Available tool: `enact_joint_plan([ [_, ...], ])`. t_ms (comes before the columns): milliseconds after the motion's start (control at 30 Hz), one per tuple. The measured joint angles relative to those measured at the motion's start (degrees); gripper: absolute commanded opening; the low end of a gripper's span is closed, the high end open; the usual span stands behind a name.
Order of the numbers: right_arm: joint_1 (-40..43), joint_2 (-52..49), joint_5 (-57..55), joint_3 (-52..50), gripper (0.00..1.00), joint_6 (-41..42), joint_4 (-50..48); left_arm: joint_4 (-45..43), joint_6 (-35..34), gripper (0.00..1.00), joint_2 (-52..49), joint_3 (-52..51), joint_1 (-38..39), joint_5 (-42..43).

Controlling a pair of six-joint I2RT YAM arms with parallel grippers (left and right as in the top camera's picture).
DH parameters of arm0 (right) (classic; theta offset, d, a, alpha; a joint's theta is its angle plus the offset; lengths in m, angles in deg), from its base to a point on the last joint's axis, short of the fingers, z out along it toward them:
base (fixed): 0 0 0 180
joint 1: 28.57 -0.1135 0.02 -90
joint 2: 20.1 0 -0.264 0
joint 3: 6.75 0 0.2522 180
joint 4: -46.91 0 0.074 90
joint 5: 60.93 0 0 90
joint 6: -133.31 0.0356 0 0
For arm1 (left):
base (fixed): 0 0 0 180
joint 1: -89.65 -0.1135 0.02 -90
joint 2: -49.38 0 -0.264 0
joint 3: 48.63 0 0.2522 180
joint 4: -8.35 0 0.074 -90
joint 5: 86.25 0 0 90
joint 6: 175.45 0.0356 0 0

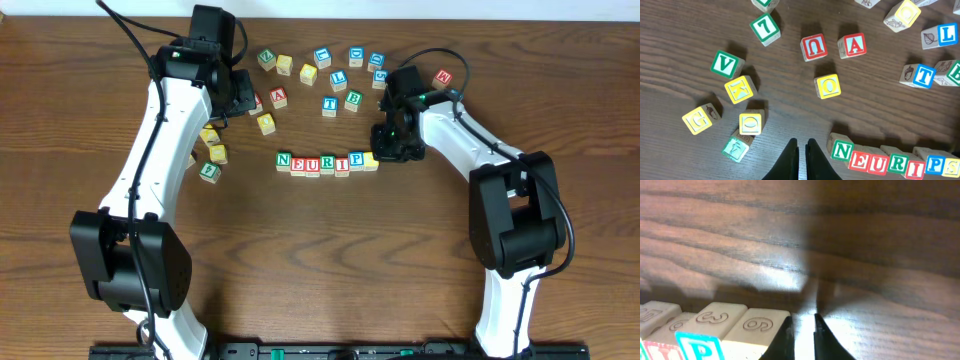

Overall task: Spell out NEURIPS
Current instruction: 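Move the left gripper toward the yellow O block at upper left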

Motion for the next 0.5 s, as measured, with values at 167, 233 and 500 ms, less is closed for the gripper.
enact_joint_plan([
  [167,0.87,0.0,-0.55,4.2,0.15,0.04,5.03,-0.39,0.2,0.08,-0.02,0.48,0.0,0.09],
  [233,1.25,0.0,-1.44,6.32,0.18,0.09,6.27,-1.38,0.2,0.07,-0.02,1.16,0.11,0.55],
  [500,1.49,0.0,-3.96,9.86,0.26,0.04,7.96,-1.81,-0.35,0.07,-1.9,2.01,2.78,1.9],
])
